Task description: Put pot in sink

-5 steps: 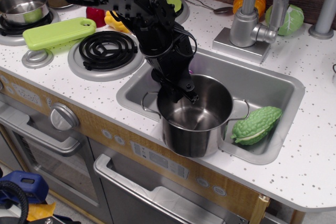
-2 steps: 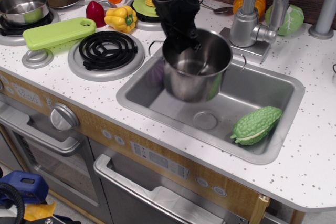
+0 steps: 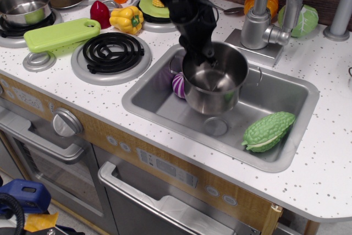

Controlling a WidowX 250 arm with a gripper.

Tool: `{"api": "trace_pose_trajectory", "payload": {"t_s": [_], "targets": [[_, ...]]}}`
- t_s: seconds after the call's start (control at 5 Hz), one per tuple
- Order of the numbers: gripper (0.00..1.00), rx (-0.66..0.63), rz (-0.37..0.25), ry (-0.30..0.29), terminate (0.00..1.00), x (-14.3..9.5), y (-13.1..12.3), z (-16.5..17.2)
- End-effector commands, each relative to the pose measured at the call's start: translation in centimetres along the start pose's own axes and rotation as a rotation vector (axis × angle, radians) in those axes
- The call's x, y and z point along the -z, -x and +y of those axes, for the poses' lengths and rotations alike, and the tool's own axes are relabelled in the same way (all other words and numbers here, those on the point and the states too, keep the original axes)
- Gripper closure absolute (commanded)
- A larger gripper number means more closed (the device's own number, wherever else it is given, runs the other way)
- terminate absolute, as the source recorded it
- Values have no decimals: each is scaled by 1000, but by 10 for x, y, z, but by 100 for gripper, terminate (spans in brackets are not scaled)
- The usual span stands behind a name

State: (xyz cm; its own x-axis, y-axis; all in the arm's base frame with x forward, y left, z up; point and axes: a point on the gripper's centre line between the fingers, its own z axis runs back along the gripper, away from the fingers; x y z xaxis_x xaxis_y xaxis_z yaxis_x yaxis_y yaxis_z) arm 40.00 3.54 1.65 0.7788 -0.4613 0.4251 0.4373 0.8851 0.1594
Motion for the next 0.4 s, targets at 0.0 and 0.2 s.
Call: {"api": "trace_pose_trajectory", "payload": {"t_s": [0.0,0.2], "targets": [[0,-72,-67,3,0,2,4,-3],[0,-72,-67,3,100,2,4,-3]]}}
